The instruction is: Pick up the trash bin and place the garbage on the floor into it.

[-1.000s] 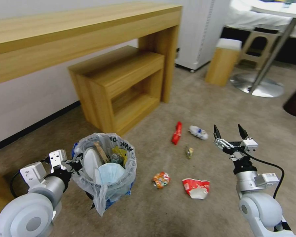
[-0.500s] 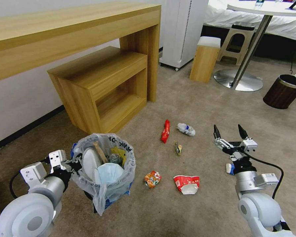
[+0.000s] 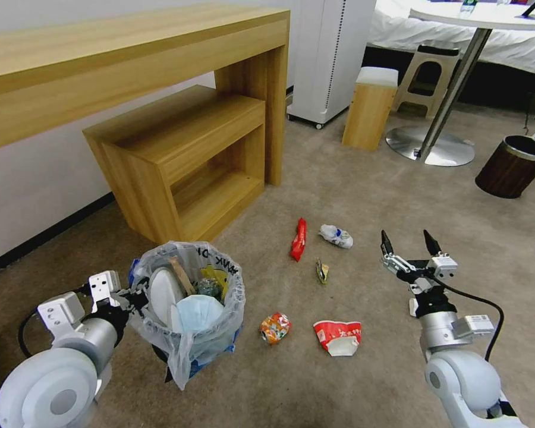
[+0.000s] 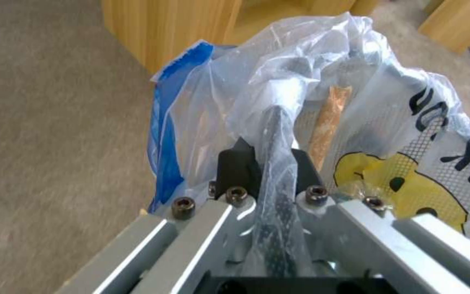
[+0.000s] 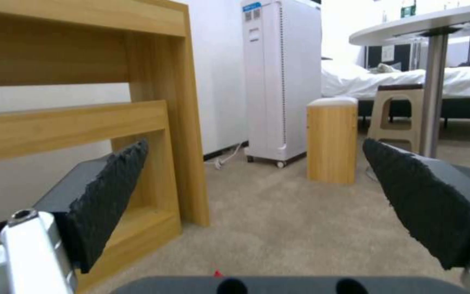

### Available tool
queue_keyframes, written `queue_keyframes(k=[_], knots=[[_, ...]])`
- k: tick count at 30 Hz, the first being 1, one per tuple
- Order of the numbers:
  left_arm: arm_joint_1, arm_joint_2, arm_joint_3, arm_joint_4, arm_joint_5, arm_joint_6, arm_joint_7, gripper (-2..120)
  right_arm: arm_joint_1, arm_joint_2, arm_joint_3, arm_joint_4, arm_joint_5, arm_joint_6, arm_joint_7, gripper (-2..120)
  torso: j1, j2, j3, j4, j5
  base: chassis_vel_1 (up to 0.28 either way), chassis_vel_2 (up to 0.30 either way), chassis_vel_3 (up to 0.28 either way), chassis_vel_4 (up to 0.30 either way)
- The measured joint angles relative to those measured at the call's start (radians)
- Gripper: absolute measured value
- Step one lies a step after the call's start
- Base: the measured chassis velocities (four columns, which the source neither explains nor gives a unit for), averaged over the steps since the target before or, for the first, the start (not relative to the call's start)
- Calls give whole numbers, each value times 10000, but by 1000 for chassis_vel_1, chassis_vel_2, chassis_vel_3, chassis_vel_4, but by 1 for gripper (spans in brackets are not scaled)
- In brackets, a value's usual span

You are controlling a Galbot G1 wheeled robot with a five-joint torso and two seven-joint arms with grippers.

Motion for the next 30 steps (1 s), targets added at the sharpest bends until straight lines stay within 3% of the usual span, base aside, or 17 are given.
queue_keyframes(k=[9,14,16,18,20,24,30], knots=[[-11,-2,2,0,-7,0,43,2,-195,-85,-416,-34,-238,-251,383,100,3,-2,6,-1,3,-139,130,117,-142],[-13,6,-1,0,-16,1,43,2,-316,-262,-871,-8,-312,-1484,1314,100,1,-1,-1,1,3,34,-36,-46,45],[-5,30,-31,0,-49,1,46,2,-407,-607,-1137,45,-393,-3089,1697,100,1,-1,-2,0,0,0,0,0,0],[-4,38,-42,1,-58,1,47,2,-409,-744,-1220,26,-407,-3405,1714,100,1,0,-1,-1,0,0,0,0,0],[-3,54,-62,0,-84,2,48,2,-332,-1191,-1433,-208,-670,-4101,1523,100,1,-1,0,0,1,0,0,0,0],[-1,78,-90,-15,-137,1,48,2,-179,-1850,-1656,-620,-1172,-4625,842,100,1,-1,-1,0,1,0,0,0,0],[-7,93,-130,-19,-183,1,50,2,207,-2451,-1831,-1463,-1915,-4500,-878,100,2,0,0,0,2,0,0,0,0]])
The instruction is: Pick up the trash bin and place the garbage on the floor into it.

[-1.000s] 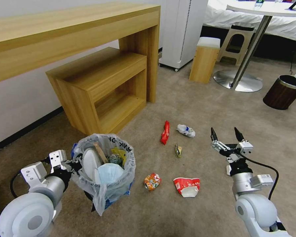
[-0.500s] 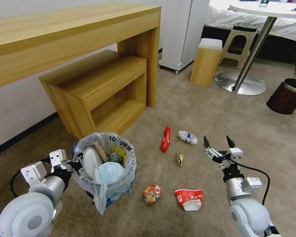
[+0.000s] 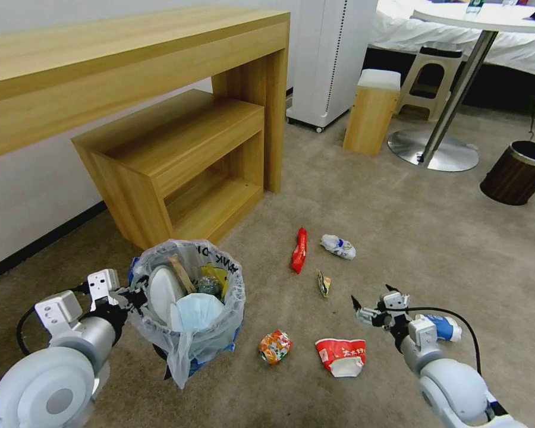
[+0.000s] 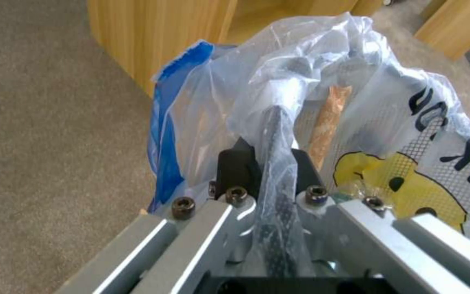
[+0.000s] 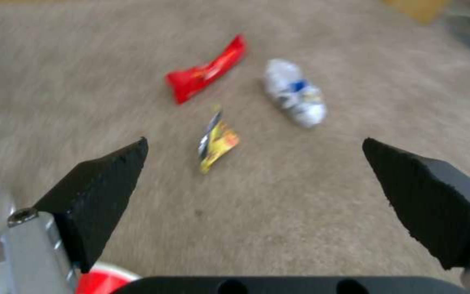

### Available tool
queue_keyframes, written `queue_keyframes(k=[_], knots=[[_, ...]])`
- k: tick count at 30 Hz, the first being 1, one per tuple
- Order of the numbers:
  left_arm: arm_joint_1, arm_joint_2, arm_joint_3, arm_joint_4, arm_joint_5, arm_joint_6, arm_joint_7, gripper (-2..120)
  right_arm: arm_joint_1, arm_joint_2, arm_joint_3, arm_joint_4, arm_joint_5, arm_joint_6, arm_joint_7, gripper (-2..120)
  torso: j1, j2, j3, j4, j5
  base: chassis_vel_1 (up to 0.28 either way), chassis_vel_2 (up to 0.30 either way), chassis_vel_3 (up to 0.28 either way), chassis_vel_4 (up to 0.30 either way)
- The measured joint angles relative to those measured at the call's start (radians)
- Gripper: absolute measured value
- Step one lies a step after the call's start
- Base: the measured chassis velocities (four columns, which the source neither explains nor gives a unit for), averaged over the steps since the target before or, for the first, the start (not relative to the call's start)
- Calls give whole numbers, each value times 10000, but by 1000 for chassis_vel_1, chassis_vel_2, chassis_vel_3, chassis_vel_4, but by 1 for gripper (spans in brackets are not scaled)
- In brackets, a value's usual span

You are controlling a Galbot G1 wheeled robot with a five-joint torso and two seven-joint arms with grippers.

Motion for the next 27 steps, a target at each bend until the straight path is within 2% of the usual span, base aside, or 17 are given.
queue_keyframes(k=[2,3,6,7,8,9,11,12,15,16,22,27], knots=[[-6,-19,7,16,-1,1,0,2,253,-159,-21,-459,-245,343,-1158,100,0,-1,0,0,1,0,0,0,0],[-6,-19,7,16,-1,1,0,2,253,-159,-21,-459,-245,343,-1158,100,0,-1,0,0,1,0,0,0,0],[-22,-52,40,43,0,0,0,2,631,-338,92,-1235,-629,977,-3090,100,0,0,0,0,0,0,0,0,0],[-25,-59,45,51,3,-1,-4,2,781,-387,214,-1599,-813,1352,-4154,100,0,0,1,0,0,0,0,0,0],[-25,-59,45,51,3,-1,-4,2,781,-387,214,-1599,-813,1352,-4154,100,0,0,1,0,0,0,0,0,0],[-26,-68,50,56,14,-2,-9,2,978,-433,381,-2055,-1091,1833,-5329,100,0,0,1,0,2,0,0,0,0],[-14,-90,66,60,50,-6,-24,2,1356,-487,625,-2872,-1594,2538,-6704,100,0,-1,1,-1,-1,0,0,0,0],[-14,-90,66,60,50,-6,-24,2,1356,-487,625,-2872,-1594,2538,-6704,100,0,-1,1,-1,-1,0,0,0,0],[23,-146,130,31,153,-10,-55,2,1904,-438,793,-3781,-2223,3279,-7938,100,0,-1,1,-1,-1,0,0,0,0],[23,-146,130,31,153,-10,-55,2,1904,-438,793,-3781,-2223,3279,-7938,100,0,-1,1,-1,-1,0,0,0,0],[78,-179,157,-86,269,-11,-148,2,2643,-215,1018,-4668,-3291,3973,-9441,100,0,-1,1,0,0,0,0,0,0],[134,-202,135,-120,318,-12,-177,2,2817,-131,1067,-4890,-3574,4246,-9944,100,0,0,1,0,-1,0,0,0,0]])
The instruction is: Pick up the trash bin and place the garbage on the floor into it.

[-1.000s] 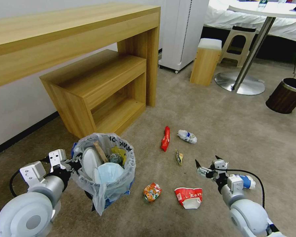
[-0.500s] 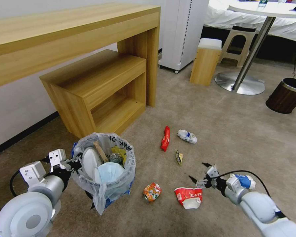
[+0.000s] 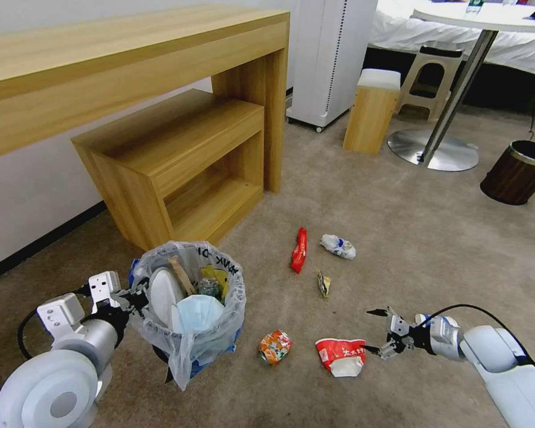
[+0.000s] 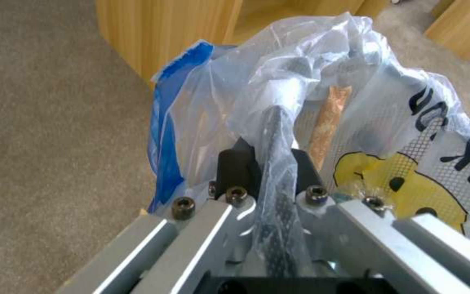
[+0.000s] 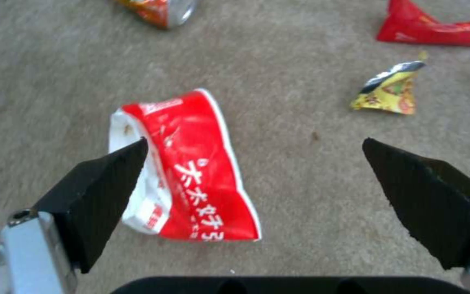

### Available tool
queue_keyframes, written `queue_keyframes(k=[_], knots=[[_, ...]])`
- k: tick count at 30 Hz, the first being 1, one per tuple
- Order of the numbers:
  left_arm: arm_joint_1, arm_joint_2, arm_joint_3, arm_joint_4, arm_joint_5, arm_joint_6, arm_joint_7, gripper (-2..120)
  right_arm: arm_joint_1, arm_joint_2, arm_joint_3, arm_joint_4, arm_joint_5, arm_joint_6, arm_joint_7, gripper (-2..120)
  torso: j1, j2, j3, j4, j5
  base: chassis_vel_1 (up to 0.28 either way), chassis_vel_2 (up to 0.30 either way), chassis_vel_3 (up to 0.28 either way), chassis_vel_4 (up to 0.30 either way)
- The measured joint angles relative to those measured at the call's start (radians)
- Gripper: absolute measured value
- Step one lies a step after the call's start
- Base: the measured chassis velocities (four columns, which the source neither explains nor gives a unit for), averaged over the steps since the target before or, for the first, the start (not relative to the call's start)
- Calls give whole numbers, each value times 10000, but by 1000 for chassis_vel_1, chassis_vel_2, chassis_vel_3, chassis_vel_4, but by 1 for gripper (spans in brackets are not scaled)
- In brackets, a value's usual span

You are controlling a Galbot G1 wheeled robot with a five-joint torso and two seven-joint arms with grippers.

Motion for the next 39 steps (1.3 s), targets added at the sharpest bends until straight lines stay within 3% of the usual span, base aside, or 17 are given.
queue_keyframes(k=[13,31,39], knots=[[30,-106,26,-34,141,0,-15,2,302,500,-346,-613,-239,979,-639,100,0,0,0,0,-1,0,0,0,0],[-142,-45,6,289,-3,-16,46,2,877,1538,-975,-1953,-1511,1104,-665,99,0,0,0,0,-2,0,0,0,0],[-193,29,-61,300,-147,-44,74,2,838,1728,-1090,-2101,-1946,1090,-663,80,0,0,0,0,-1,0,0,0,0]])
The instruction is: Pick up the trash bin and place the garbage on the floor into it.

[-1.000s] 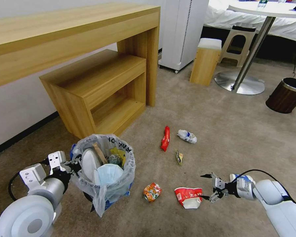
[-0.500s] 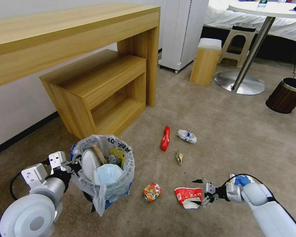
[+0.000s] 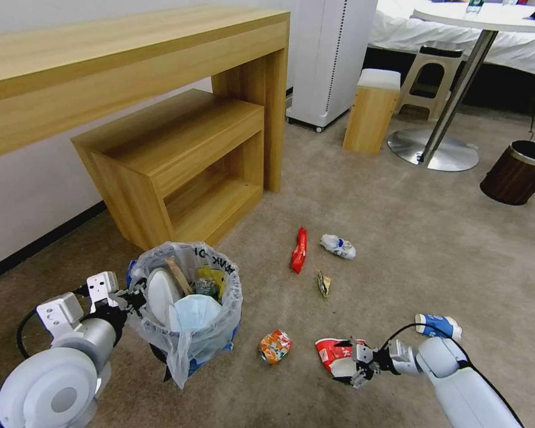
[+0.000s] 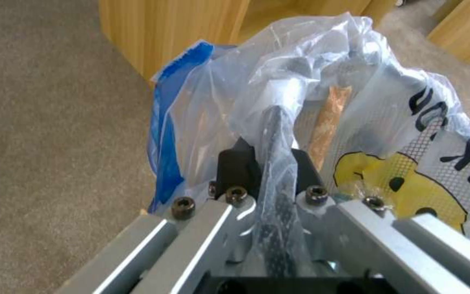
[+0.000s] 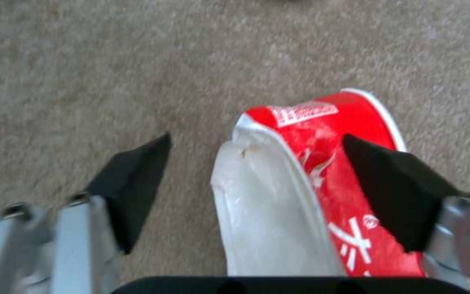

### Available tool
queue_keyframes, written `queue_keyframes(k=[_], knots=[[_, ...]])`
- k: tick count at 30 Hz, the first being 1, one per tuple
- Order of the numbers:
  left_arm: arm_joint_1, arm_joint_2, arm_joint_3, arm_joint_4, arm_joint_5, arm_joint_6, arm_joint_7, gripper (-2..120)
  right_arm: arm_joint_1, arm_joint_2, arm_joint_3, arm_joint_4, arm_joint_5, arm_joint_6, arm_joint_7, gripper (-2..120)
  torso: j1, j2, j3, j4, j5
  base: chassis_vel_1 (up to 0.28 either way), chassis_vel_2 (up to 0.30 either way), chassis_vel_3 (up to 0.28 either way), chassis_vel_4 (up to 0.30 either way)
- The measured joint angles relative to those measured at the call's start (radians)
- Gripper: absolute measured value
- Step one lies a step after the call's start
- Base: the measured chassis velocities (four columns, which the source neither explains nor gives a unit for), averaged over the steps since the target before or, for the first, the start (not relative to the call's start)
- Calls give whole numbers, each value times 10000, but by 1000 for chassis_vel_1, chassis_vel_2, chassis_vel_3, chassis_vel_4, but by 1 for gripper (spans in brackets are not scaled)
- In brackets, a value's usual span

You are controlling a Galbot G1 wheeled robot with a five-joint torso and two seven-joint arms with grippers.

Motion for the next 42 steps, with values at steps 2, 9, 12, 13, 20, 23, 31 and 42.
queue_keyframes(k=[2,9,12,13,20,23,31,42], knots=[[-13,9,0,21,-16,-3,1,2,-47,-67,17,7,-37,-3,-12,74,0,0,0,0,0,0,0,0,0],[-77,13,73,56,-20,-11,3,2,-263,-389,308,158,-59,36,-144,47,0,0,0,0,0,0,0,0,0],[-96,14,90,56,-21,-12,4,2,-342,-466,387,207,-64,85,-218,39,0,0,0,0,0,0,0,0,0],[-106,15,105,55,-20,-14,4,2,-396,-519,447,241,-69,120,-280,34,0,0,0,0,0,0,0,0,0],[-106,5,121,52,-10,-14,3,2,-529,-744,650,365,-85,224,-466,16,0,0,0,0,1,0,0,0,0],[-93,-9,122,38,-1,-15,2,2,-527,-789,699,373,-82,244,-474,7,-1,0,0,-1,0,0,0,0,0],[-53,-21,118,14,9,-15,1,2,-401,-757,718,231,-65,253,-305,0,0,0,0,0,1,0,0,0,0],[-25,9,113,-59,12,-20,-12,2,-615,-1075,552,1351,2271,483,1266,0,0,0,0,0,2,0,0,0,0]])
